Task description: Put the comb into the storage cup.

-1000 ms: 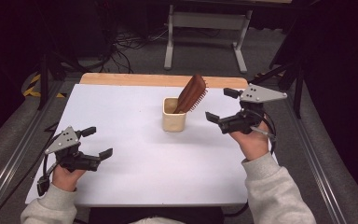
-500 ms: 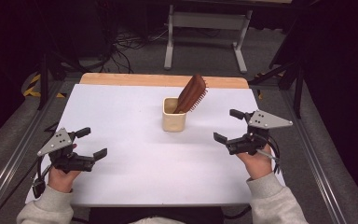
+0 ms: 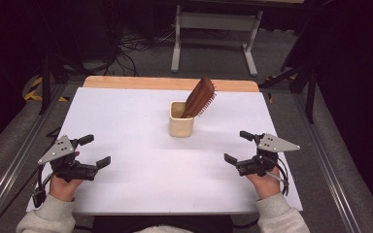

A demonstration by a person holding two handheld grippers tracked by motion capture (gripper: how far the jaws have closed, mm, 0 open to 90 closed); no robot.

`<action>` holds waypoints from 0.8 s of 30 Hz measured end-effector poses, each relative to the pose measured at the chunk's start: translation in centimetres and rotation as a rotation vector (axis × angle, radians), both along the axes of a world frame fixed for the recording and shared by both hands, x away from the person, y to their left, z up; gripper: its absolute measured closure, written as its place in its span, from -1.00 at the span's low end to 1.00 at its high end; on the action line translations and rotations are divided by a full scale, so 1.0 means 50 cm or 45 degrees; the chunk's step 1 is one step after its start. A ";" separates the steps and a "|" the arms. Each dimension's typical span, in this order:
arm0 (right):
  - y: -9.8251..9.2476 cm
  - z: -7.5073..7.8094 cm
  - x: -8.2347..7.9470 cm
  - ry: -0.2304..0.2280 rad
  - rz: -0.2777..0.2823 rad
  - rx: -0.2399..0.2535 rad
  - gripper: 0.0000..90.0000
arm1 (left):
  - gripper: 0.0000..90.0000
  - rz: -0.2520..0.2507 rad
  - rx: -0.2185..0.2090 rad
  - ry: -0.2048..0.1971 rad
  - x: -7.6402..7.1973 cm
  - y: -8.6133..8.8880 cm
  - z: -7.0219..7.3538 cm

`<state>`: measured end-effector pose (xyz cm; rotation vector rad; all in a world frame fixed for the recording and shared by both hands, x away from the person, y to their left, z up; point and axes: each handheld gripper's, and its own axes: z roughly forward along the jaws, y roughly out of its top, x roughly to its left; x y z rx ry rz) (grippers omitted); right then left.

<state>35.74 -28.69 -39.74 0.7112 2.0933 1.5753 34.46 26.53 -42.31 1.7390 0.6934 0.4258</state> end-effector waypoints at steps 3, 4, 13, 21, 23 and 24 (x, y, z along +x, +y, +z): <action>-0.001 -0.026 -0.001 0.024 -0.001 -0.024 -1.00 | -1.00 -0.005 0.001 -0.004 -0.001 -0.001 -0.002; -0.001 -0.033 -0.002 0.032 -0.003 -0.029 -1.00 | -1.00 -0.006 -0.001 -0.003 0.000 -0.002 -0.003; -0.003 -0.088 -0.011 0.065 -0.001 -0.019 -1.00 | -1.00 -0.009 -0.032 -0.002 0.002 0.002 -0.021; -0.001 -0.107 -0.014 0.088 0.002 -0.022 -1.00 | -1.00 -0.010 -0.025 0.010 0.004 0.000 -0.034; 0.000 -0.106 -0.016 0.077 0.001 -0.025 -1.00 | -1.00 -0.010 -0.027 0.006 0.004 0.001 -0.034; 0.000 -0.106 -0.016 0.076 0.002 -0.021 -1.00 | -1.00 -0.008 -0.030 0.003 0.005 0.002 -0.034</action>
